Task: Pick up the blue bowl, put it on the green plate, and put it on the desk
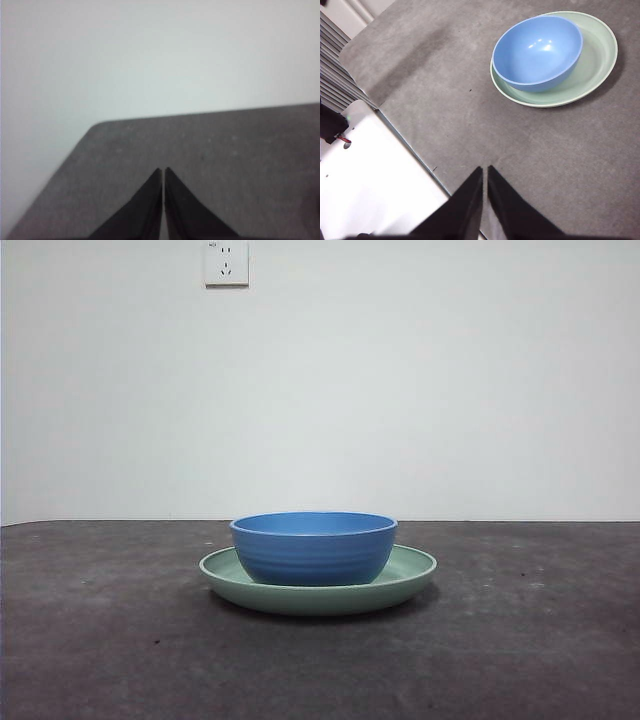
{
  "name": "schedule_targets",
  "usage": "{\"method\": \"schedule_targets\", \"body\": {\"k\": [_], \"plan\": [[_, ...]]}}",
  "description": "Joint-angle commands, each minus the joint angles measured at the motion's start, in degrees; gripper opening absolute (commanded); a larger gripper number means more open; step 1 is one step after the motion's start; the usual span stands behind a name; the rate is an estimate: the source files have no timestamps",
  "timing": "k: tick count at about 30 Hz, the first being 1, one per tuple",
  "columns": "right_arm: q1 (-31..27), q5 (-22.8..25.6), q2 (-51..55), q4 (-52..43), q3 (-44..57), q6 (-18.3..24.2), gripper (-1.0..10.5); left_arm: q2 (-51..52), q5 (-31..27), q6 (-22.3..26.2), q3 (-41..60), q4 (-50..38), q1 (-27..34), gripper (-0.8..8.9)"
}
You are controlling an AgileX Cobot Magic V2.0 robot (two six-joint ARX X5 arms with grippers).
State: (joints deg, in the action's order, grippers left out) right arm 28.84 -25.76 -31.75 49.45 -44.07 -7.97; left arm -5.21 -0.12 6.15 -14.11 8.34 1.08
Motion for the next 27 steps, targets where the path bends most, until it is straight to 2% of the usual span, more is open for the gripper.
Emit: {"method": "schedule_targets", "body": {"k": [1, 13, 25, 27], "plan": [[0.3, -0.2, -0.3, -0.5, -0.2, -0.5, 0.1, 2.1, -0.1, 0.4, 2.9, -0.5, 0.1, 0.09], [0.3, -0.2, -0.3, -0.5, -0.2, -0.5, 0.1, 5.0, -0.1, 0.0, 11.2, -0.1, 0.1, 0.09], [0.3, -0.2, -0.3, -0.5, -0.2, -0.5, 0.1, 5.0, -0.1, -1.5, 13.4, 2.6, 0.1, 0.09], [0.3, -0.2, -0.3, -0.5, -0.2, -0.5, 0.1, 5.0, -0.1, -3.2, 13.4, 2.5, 0.1, 0.09]]}}
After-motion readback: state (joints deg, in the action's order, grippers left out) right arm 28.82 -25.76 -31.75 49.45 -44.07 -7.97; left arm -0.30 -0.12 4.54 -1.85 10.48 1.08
